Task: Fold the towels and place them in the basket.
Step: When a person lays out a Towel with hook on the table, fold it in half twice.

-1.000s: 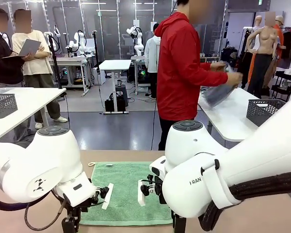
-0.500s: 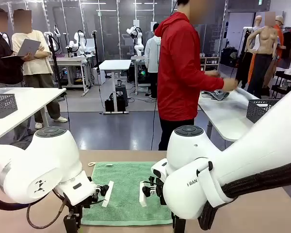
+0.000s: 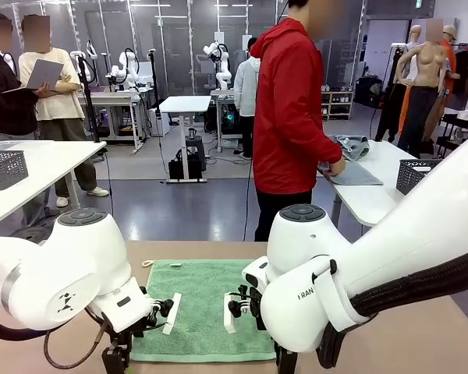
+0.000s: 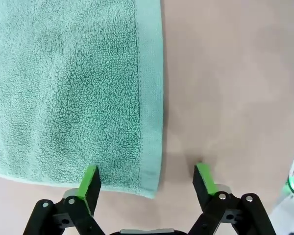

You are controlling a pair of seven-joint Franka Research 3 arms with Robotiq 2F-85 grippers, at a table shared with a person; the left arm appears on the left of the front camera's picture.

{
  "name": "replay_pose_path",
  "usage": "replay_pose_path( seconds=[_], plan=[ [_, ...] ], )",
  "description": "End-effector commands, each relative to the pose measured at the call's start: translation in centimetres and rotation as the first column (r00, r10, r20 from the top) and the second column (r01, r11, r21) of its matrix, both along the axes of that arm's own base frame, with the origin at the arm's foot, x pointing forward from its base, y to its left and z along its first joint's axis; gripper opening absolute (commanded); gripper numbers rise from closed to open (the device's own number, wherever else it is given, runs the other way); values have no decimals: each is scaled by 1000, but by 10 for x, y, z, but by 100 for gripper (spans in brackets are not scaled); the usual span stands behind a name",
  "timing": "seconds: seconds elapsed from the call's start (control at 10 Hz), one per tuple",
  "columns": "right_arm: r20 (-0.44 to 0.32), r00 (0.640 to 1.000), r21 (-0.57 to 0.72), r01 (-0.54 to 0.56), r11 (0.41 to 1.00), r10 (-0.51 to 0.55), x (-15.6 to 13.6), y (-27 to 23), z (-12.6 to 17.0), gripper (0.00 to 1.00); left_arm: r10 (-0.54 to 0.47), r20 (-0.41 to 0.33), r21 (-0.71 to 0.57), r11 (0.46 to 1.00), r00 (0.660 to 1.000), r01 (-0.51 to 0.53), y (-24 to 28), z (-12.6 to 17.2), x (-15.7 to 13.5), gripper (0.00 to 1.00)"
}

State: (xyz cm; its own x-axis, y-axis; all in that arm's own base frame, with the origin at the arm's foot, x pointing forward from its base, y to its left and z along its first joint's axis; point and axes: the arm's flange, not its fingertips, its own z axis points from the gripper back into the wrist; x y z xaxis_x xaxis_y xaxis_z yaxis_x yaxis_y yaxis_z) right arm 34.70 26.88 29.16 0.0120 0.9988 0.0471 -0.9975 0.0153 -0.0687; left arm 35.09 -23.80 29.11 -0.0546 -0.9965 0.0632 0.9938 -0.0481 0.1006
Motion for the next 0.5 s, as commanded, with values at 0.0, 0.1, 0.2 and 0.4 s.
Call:
replay_pose_path(
  seconds=[0.0, 0.1, 0.2, 0.4],
  plan=[
    [12, 1000, -3, -17, 1000, 17, 6, 0, -2, 80, -14, 37, -1, 1000, 999, 14, 1, -3, 1, 92],
    [19, 1000, -2, -24, 1000, 24, 7, 1, -3, 80, -14, 43, -2, 1000, 999, 14, 0, -3, 1, 92],
    [21, 999, -4, -27, 1000, 27, 7, 1, -4, 80, -10, 57, 5, 1000, 998, 10, 0, -2, 1, 92],
    [25, 999, -3, -20, 1000, 20, 8, 0, -4, 60, -10, 61, 16, 1000, 998, 9, 0, -2, 2, 72]
  ],
)
